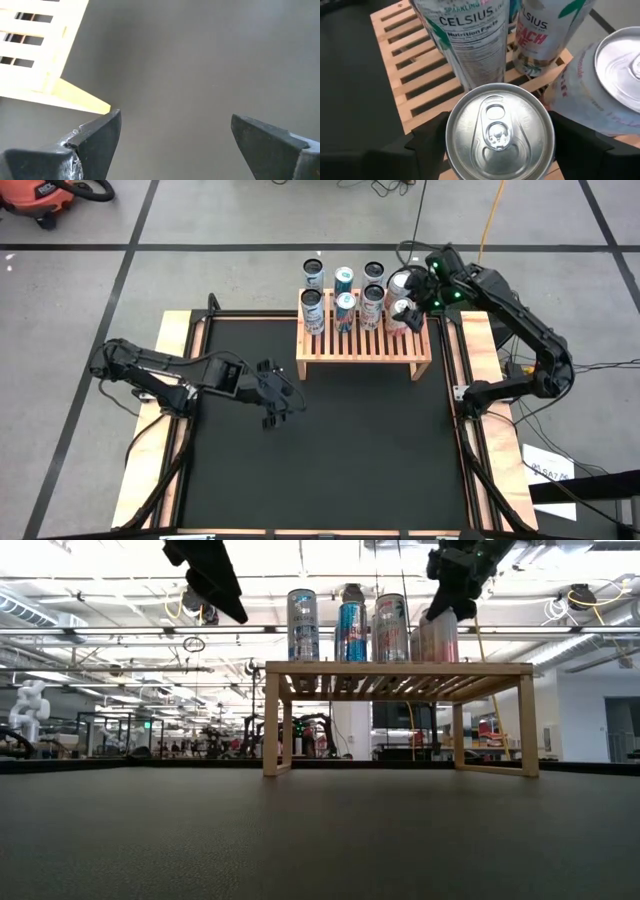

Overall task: Place canned beverage on shelf
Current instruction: Put the white soda can on the shelf aligned with the other white soda can, then return to Home Position

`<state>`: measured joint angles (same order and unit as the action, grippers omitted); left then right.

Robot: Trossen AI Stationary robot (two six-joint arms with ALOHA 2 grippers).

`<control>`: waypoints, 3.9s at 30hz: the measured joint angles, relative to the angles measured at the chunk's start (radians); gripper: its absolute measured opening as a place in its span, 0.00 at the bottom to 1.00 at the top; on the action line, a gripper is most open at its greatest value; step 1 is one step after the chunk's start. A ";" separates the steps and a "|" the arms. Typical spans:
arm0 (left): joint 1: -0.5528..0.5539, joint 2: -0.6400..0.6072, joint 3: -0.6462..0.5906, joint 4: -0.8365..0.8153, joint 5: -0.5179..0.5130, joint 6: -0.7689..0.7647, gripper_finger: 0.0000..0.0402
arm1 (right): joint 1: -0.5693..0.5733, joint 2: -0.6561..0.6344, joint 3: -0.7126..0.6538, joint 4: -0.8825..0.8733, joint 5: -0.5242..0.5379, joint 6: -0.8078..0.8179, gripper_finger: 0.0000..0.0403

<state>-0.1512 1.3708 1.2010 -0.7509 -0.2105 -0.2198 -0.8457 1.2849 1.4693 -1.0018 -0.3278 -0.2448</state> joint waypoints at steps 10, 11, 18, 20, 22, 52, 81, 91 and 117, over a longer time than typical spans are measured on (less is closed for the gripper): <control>0.067 0.000 0.000 0.001 0.005 0.045 0.93 | -0.025 0.016 0.002 -0.015 -0.030 -0.057 0.79; 0.074 0.000 0.000 0.001 0.005 0.045 0.93 | -0.025 0.017 0.002 -0.014 -0.026 -0.062 0.81; 0.138 0.000 0.000 0.016 0.039 0.056 0.93 | -0.032 -0.001 0.001 -0.004 -0.003 -0.099 0.88; 0.157 0.000 0.000 0.024 0.056 0.069 0.93 | -0.032 -0.010 0.001 0.001 0.015 -0.113 0.88; 0.174 0.000 0.000 0.038 0.066 0.070 0.93 | -0.032 -0.021 0.008 0.002 0.018 -0.118 0.88; 0.183 -0.220 0.018 0.647 -0.112 0.095 0.52 | 0.343 -0.396 -0.259 0.653 -0.021 0.562 0.25; 0.044 -0.573 -0.377 0.890 -0.080 0.040 0.03 | 1.027 -0.254 -0.396 1.008 0.505 0.572 0.00; 0.044 -0.824 -0.623 0.925 -0.083 0.007 0.03 | 1.046 -0.445 -0.544 0.999 0.544 0.520 0.00; 0.044 -1.305 -1.005 0.963 -0.219 -0.061 0.03 | 1.035 -0.907 -0.905 0.872 0.645 0.449 0.00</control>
<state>-0.1071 0.0659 0.1955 0.2118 -0.4297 -0.2806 0.1890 0.3775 0.5638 -0.1302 0.3172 0.2040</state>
